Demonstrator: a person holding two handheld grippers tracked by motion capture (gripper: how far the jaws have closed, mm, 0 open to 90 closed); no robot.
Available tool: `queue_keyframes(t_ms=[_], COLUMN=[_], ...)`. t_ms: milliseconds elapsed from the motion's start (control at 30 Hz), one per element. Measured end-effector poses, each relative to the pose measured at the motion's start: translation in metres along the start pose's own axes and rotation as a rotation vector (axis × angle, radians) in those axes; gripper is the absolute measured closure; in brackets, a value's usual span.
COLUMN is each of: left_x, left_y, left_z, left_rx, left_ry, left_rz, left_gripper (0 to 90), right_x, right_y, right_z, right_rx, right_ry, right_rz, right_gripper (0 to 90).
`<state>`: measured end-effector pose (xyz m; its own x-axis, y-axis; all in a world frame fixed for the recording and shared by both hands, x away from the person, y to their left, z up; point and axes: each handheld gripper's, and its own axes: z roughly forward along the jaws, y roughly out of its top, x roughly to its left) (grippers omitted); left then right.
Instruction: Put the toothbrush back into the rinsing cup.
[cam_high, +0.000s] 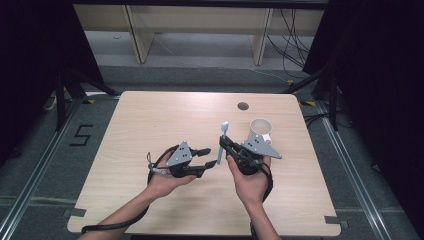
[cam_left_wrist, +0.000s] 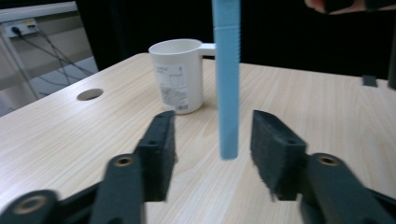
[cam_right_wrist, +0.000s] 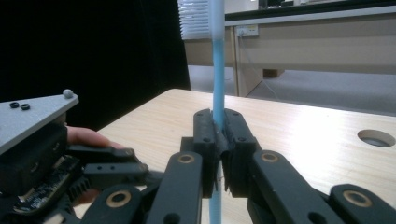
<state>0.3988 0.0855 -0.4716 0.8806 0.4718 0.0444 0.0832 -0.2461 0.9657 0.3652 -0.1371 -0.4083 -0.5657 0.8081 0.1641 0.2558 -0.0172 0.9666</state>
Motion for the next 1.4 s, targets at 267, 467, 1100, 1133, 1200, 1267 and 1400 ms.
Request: queue_keyframes(t_ms=[267, 467, 1100, 1133, 1200, 1267, 1400], left_x=[0.012, 0.018, 0.027, 0.027, 0.028, 0.028, 0.027], left_y=[-0.008, -0.012, -0.032, -0.032, -0.036, -0.039, -0.044], left_z=[-0.017, -0.035, -0.079, -0.079, -0.082, -0.084, -0.089], left_rx=[0.052, 0.073, 0.072, 0.072, 0.068, 0.066, 0.058], left_ry=[0.061, 0.089, 0.162, 0.162, 0.171, 0.176, 0.184], left_rz=[0.003, -0.002, -0.071, -0.071, -0.085, -0.094, -0.105], left_gripper=[36.1, 36.0, 37.1, 37.3, 37.4, 37.6, 37.6], right_x=[-0.003, -0.006, -0.011, -0.01, -0.01, -0.011, -0.013], right_y=[0.001, 0.001, 0.003, 0.003, 0.004, 0.004, 0.005], right_z=[-0.004, -0.005, -0.008, -0.008, -0.009, -0.009, -0.01], right_rx=[0.012, 0.003, -0.031, -0.029, -0.02, -0.024, -0.02], right_ry=[-0.002, -0.012, -0.014, -0.005, -0.006, -0.008, -0.014], right_rz=[0.015, 0.002, -0.028, -0.011, -0.011, -0.012, -0.014], right_gripper=[85.7, 85.6, 85.6, 85.6, 85.5, 85.5, 85.5])
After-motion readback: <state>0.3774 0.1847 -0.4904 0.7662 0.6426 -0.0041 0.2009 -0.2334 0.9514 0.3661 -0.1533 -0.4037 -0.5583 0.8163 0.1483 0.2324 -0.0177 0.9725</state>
